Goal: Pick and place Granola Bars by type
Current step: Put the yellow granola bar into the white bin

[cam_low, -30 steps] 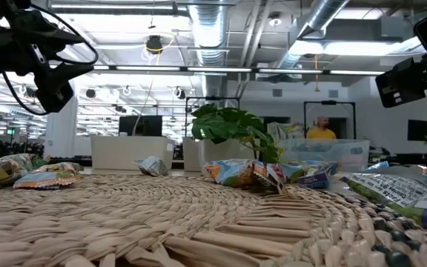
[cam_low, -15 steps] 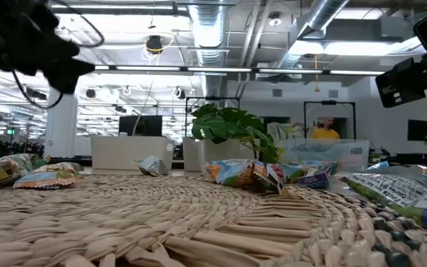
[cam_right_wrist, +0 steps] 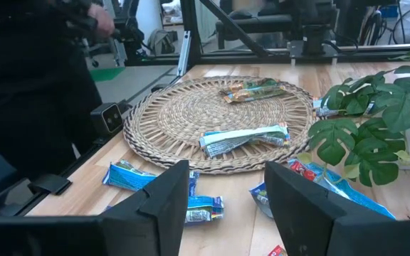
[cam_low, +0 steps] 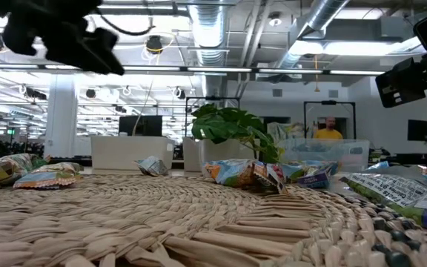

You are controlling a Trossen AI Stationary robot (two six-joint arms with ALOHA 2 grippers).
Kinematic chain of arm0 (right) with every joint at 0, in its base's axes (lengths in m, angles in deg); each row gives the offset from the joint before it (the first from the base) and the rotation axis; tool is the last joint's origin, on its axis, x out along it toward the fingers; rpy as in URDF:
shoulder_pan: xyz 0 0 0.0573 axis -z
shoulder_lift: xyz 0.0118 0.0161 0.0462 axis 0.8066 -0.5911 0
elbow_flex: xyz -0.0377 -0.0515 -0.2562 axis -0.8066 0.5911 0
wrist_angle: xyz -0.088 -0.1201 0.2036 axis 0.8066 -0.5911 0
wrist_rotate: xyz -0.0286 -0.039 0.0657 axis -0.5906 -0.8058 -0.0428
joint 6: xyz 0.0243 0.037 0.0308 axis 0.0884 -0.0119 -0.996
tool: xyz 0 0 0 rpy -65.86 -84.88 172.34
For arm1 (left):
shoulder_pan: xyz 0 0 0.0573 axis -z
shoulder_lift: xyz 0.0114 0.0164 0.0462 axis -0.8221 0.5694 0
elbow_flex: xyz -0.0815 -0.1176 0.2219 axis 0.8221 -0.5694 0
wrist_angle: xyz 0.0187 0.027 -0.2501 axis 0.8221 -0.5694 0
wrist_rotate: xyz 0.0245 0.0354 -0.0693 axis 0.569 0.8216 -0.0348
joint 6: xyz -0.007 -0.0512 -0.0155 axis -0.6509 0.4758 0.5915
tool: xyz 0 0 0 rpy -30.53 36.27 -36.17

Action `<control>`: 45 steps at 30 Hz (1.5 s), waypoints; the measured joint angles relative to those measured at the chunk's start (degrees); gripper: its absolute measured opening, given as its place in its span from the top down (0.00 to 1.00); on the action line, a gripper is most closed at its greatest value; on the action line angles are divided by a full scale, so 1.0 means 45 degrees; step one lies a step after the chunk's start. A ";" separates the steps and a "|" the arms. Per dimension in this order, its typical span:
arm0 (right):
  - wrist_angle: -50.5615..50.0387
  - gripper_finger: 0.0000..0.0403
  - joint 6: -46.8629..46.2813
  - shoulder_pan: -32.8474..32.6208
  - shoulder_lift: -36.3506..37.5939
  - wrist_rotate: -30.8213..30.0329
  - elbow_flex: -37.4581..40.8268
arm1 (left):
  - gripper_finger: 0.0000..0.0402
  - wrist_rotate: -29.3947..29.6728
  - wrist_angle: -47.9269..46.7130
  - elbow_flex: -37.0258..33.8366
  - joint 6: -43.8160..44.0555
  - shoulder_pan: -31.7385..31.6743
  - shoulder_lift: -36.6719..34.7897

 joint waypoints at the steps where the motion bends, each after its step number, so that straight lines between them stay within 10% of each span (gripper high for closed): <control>1: -0.0001 0.56 0.0000 0.0001 0.0000 0.0000 -0.0003 | 0.51 0.0027 -0.0461 0.0440 -0.0571 0.0000 0.0656; 9: -0.0002 0.56 0.0000 0.0002 0.0000 0.0000 -0.0004 | 0.51 0.0516 -0.2724 0.2937 -0.4710 0.0034 0.5164; 19: -0.0003 0.56 0.0000 0.0002 0.0000 0.0000 0.0000 | 0.51 0.3425 -0.0741 0.3099 -0.7596 0.0088 0.8317; 45: 0.0000 0.56 0.0000 0.0003 -0.0001 0.0000 0.0000 | 0.52 0.0792 0.1111 0.2997 -0.9361 -0.0546 1.0003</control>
